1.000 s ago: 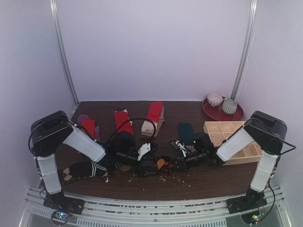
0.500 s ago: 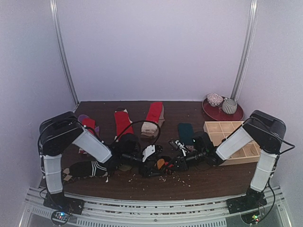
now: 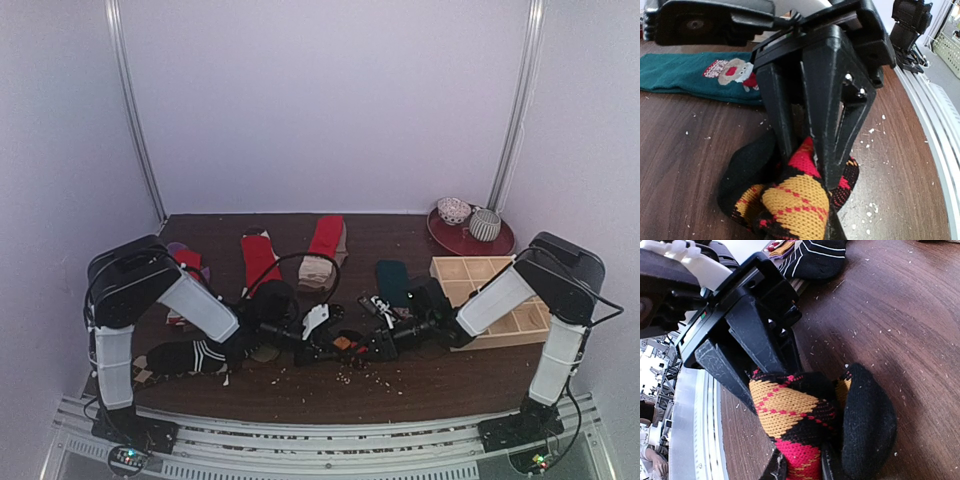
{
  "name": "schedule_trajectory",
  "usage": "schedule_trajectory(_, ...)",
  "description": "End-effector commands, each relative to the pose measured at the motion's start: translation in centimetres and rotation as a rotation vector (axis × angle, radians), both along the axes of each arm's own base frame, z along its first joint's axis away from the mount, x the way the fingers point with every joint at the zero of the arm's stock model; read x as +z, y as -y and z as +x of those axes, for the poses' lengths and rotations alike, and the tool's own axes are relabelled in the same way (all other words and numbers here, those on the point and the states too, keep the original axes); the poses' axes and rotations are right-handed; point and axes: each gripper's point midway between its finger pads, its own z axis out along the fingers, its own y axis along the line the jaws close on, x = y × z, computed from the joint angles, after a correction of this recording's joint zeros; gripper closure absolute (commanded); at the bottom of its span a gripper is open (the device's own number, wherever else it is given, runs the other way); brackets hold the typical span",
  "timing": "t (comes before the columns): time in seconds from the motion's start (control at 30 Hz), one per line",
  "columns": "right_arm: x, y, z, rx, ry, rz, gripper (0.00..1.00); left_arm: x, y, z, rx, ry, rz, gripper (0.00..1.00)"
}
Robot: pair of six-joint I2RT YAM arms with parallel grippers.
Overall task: Roll the socks
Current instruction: Roll the sock at the center of the board.
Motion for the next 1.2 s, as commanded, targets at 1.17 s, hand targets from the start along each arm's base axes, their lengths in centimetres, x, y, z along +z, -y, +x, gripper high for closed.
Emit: schedule_trajectory(1.17, 2.8, 2.4, -0.5, 0.004, 0.638, -0.391, 0.5, -14.7, -8.1, -5.0, 0.174, -0.533, 0.605, 1.0)
